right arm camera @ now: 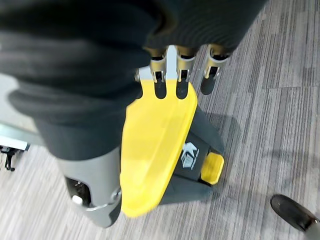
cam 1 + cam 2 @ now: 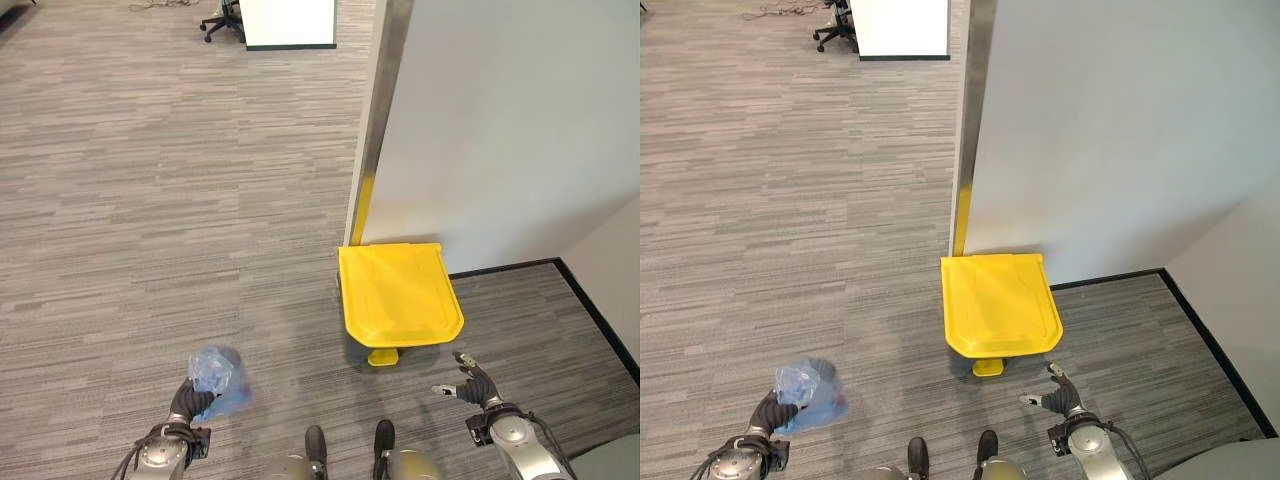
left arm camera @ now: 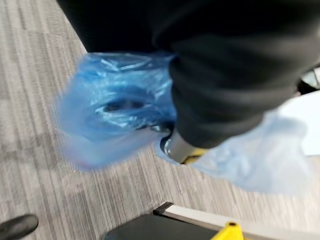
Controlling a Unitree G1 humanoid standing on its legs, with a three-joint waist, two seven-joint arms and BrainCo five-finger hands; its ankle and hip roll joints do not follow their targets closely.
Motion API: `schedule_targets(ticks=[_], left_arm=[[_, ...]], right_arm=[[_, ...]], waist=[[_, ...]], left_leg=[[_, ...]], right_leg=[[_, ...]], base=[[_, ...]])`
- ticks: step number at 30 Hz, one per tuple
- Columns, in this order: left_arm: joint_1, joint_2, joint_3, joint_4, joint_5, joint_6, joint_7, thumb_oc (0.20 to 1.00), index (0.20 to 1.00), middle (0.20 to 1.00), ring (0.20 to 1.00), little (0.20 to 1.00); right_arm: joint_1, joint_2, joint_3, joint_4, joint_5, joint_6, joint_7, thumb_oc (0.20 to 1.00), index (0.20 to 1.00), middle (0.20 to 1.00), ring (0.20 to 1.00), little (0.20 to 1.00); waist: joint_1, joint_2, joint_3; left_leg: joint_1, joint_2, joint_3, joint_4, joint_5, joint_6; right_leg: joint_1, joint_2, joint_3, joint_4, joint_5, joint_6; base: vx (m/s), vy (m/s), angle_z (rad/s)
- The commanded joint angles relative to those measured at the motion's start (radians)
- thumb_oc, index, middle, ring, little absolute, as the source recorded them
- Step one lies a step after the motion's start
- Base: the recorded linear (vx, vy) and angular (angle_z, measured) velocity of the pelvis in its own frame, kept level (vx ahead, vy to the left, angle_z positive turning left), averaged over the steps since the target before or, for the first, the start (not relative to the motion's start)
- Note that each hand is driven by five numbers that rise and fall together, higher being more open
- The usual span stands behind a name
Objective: Gather garbage on tea table into small bin, then transfer packed bag to large trash can.
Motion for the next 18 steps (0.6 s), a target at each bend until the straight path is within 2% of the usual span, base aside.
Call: schedule_targets(ticks=[1,6,12,15,18], left_arm=[[-0.042,0.016,0.011,-0.043,-0.005,-0.035,-0.005,0.200,0.200,0.200,0.200,0.200],[-0.041,0.006,0.010,-0.032,-0.007,-0.029,-0.002,0.200,0.200,0.200,0.200,0.200],[-0.047,0.009,0.010,-0.035,-0.028,-0.028,0.001,0.200,0.200,0.200,0.200,0.200],[-0.050,0.023,0.007,-0.052,-0.025,-0.027,0.005,0.200,0.200,0.200,0.200,0.200],[-0.056,0.041,0.007,-0.061,-0.012,-0.027,0.009,0.200,0.200,0.200,0.200,0.200]], right_arm=[[-0.023,-0.044,-0.010,0.000,-0.005,-0.017,-0.013,1.000,1.000,1.000,1.000,1.000],[-0.015,-0.044,-0.017,0.000,-0.004,-0.020,-0.021,1.000,1.000,1.000,1.000,1.000],[-0.017,-0.035,-0.022,0.010,0.000,-0.014,-0.022,1.000,1.000,1.000,1.000,1.000],[-0.023,-0.027,-0.015,0.006,-0.005,-0.012,-0.021,1.000,1.000,1.000,1.000,1.000],[-0.030,-0.019,-0.006,-0.002,-0.004,-0.012,-0.020,1.000,1.000,1.000,1.000,1.000]], waist=[[-0.005,-0.028,-0.007],[-0.008,-0.033,-0.018],[-0.006,-0.046,-0.011],[-0.006,-0.052,0.003],[-0.010,-0.046,0.027]], left_leg=[[0.018,0.010,-0.102,0.101,-0.139,-0.019],[0.032,0.015,-0.102,0.093,-0.143,-0.025],[0.011,0.014,-0.095,0.133,-0.165,-0.017],[-0.007,0.008,-0.095,0.148,-0.176,-0.002],[-0.002,0.000,-0.096,0.156,-0.193,0.016]], right_leg=[[0.095,0.004,-0.008,-0.041,-0.085,0.045],[0.130,0.012,-0.006,-0.075,-0.092,0.044],[0.119,0.003,-0.001,-0.041,-0.101,0.050],[0.068,-0.003,0.017,0.032,-0.095,0.067],[-0.009,-0.013,0.032,0.158,-0.076,0.092]], base=[[0.07,-0.042,-0.11],[0.04,-0.018,-0.08],[-0.01,0.052,-0.01],[-0.03,0.129,-0.06],[0.02,0.111,-0.32]])
